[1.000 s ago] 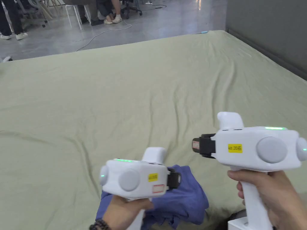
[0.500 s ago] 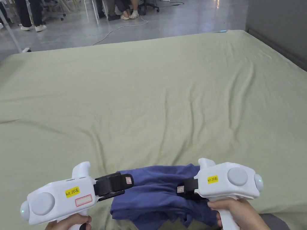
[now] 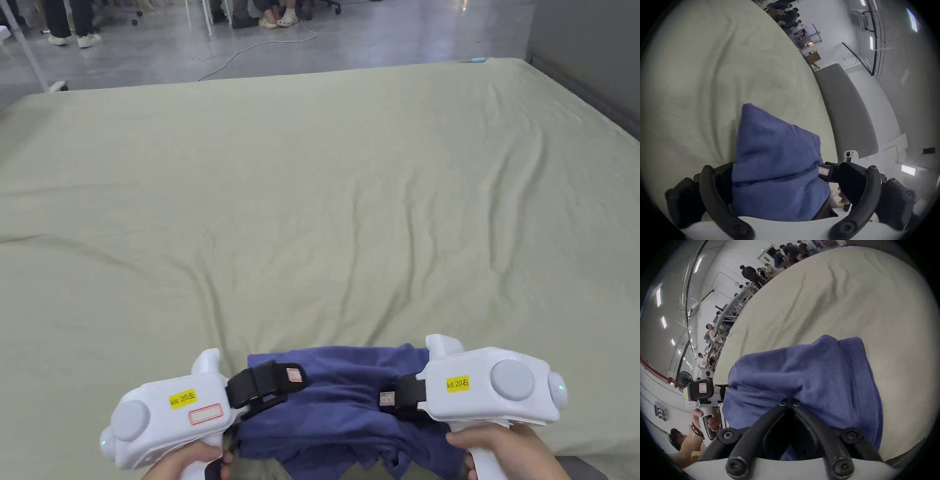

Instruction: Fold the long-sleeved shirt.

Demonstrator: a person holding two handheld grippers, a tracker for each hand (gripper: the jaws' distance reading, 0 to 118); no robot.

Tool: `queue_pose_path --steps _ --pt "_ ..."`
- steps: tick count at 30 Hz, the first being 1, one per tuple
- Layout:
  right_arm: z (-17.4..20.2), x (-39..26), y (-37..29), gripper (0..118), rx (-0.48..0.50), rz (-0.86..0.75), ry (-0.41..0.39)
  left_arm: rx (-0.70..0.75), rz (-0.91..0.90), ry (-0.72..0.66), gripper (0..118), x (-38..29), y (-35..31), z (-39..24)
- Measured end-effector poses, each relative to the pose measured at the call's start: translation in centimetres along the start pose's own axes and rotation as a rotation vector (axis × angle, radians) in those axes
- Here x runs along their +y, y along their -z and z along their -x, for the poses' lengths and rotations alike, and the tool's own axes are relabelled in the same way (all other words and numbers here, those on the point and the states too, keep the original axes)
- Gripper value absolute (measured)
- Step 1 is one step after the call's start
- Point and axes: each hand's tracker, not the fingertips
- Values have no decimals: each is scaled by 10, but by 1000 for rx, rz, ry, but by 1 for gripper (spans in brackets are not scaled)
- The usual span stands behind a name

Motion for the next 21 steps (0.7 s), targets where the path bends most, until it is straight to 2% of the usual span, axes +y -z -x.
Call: queue_pose_path --steps 1,2,3,4,5,6,10,11,14,20,21 --pt "1 1 0 0 -3 1 1 19 20 43 115 0 1 -6" --pt "2 1 1 0 -6 3 0 15 45 88 105 0 2 -13" --pt "3 1 1 0 -11 3 -3 -40 47 82 58 0 3 -17" --pt "3 2 2 0 -17 4 -7 202 -2 128 26 -3 3 -25" --pt "3 2 2 0 -11 4 -8 172 54 152 23 -3 6 -22" --pt "4 2 2 0 -19 6 -7 122 45 136 22 -2 4 -19" --pt "12 6 -7 0 -21 8 10 71 -23 151 13 -4 -11 -25" --pt "20 8 -12 0 -59 -4 -5 65 -33 174 12 -5 -15 -31" --pt "47 18 -24 0 -137 -98 -129 62 -36 265 11 -5 -22 -43" --pt "123 17 -23 0 -274 -267 -412 84 -62 251 11 21 -54 -23" --pt "134 16 -19 0 -278 -274 -439 88 -68 254 11 26 -64 -19"
